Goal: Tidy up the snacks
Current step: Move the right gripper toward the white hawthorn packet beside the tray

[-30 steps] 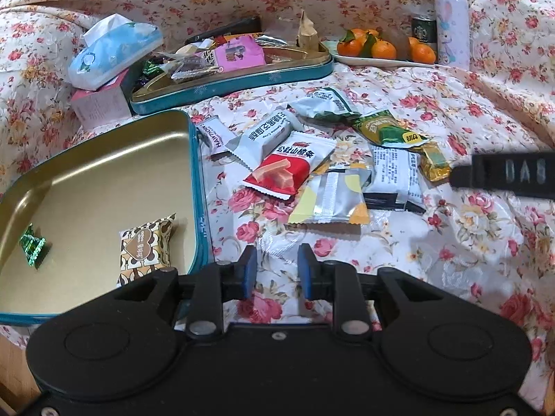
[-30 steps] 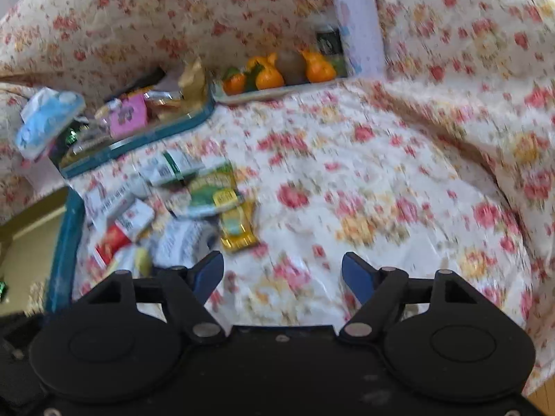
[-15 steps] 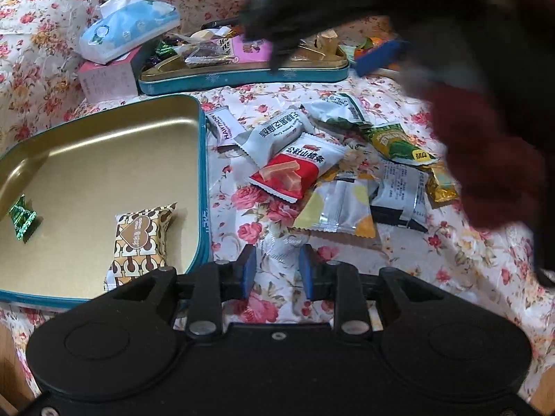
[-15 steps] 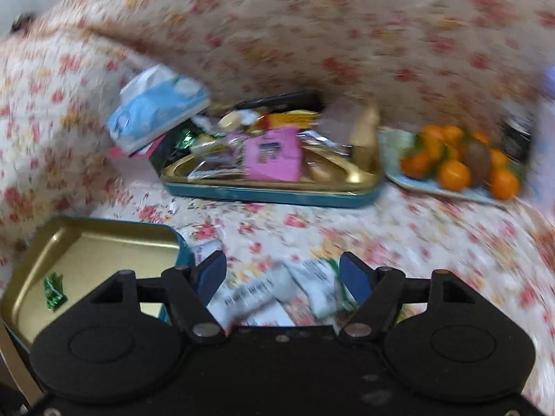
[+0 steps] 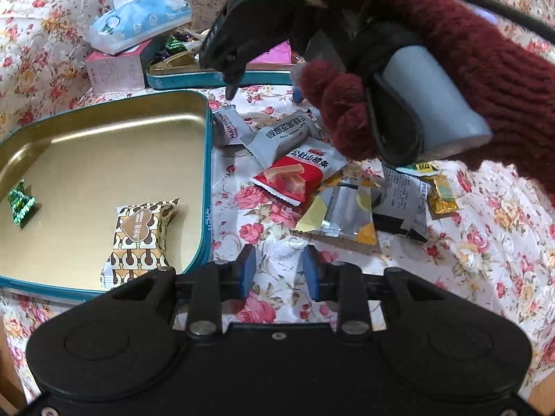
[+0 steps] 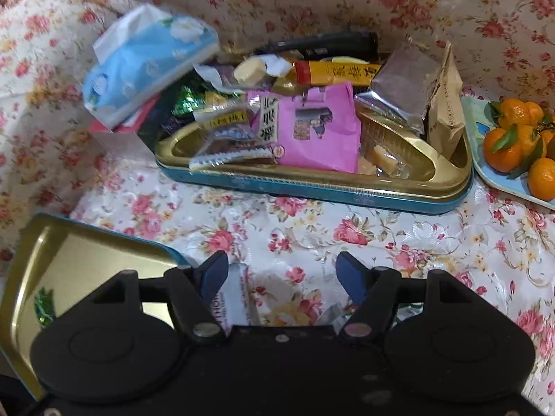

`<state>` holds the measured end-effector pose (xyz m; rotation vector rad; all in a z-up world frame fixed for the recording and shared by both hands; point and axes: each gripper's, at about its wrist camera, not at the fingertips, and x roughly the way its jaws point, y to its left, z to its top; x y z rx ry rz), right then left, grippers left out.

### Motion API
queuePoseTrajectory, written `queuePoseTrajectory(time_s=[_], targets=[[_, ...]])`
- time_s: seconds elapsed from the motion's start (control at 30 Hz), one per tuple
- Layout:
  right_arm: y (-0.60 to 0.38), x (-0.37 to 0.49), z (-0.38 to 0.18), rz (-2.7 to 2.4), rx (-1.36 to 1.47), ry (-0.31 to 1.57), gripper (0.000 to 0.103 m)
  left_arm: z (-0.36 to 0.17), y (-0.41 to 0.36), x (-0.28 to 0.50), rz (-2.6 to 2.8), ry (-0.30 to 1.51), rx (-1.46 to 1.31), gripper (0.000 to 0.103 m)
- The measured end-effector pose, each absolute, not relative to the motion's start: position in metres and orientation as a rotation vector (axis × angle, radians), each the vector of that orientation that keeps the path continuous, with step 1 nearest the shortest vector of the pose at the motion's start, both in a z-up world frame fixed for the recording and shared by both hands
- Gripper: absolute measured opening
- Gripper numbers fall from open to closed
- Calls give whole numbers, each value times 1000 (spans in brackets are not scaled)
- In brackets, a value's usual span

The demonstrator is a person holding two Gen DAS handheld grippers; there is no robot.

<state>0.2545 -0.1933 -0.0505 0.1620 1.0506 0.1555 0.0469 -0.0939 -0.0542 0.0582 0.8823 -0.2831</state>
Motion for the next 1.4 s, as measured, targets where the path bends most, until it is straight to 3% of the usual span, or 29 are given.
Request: queuePoseTrajectory(time_s=[0.67,0.87,1.1,1.13,1.2,1.4], targets=[[-238,195,-61,129,15,1109,71,-49,-125,64,-309,838,132,42],[-286,173,-56,54,97,1093,72,-49,-144,58,-331,786,246,38],[-297,179,-37,115,283,1046,72,-39,-125,56,-301,773,122,39],[-290,183,-36,131,279,1036,70,-38,-123,55,-301,770,113,39],[-270,189,-33,193,235,1004,55,-37,-119,53,-304,767,106,39],[-219,189,-35,354,59,937,45,-48,-107,53,-305,817,71,39]])
